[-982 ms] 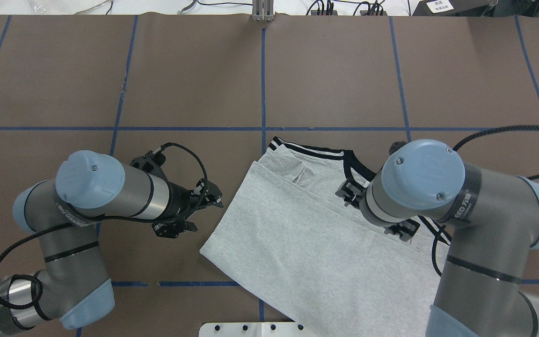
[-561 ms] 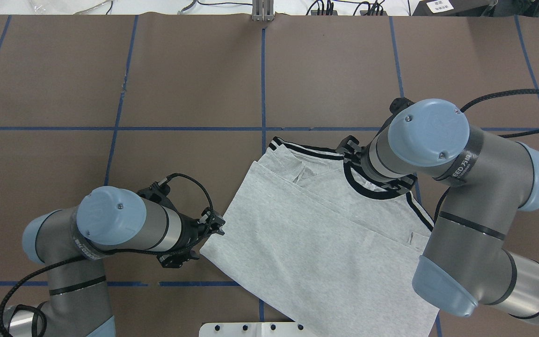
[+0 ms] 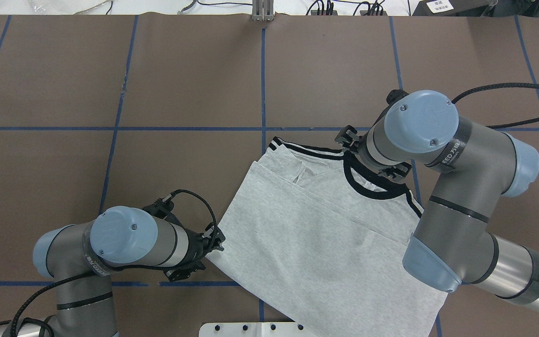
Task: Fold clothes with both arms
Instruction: 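Grasp the shirt's collar corners with both grippers and rotate it upright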
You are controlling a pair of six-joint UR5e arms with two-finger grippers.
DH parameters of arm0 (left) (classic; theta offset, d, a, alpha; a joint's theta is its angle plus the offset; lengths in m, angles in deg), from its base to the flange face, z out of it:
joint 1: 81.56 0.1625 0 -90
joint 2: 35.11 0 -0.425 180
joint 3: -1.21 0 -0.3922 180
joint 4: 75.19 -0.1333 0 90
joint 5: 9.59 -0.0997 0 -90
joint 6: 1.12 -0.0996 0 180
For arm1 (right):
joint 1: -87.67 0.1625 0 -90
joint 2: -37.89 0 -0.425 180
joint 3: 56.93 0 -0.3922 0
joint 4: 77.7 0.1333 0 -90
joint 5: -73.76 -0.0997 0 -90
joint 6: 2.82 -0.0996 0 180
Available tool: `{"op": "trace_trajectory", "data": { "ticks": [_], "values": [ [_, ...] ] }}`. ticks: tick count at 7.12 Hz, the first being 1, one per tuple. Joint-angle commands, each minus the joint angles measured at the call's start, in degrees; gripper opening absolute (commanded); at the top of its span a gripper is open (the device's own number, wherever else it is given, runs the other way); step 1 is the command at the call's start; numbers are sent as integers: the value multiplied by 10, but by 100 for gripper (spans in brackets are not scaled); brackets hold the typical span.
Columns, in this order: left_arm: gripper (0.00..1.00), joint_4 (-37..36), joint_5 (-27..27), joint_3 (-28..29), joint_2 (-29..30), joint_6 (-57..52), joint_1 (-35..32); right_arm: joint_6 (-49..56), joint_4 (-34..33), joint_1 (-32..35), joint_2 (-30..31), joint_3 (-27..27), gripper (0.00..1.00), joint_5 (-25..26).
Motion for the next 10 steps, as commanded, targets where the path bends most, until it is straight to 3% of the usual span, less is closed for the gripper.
{"op": "trace_trajectory", "data": {
  "ticks": [1,2,3,4,7,9,10],
  "values": [
    [54,0,-4,16,0,-2,-7,0,1,0,1,0,100,-1],
    [50,0,-4,19,1,-2,-7,0,1,0,0,-1,100,-1],
    [38,0,-4,19,0,-1,-8,0,1,0,1,-2,100,-1],
    [0,-1,-4,17,0,1,-11,0,1,0,0,-2,100,-1],
    [0,-2,1,10,2,-44,-67,0,1,0,-1,-2,100,-10],
    [0,7,0,25,13,-135,-152,0,1,0,-1,2,100,-12],
    [0,13,0,78,46,-157,-202,-1,2,0,-1,3,100,-12]
  ]
}}
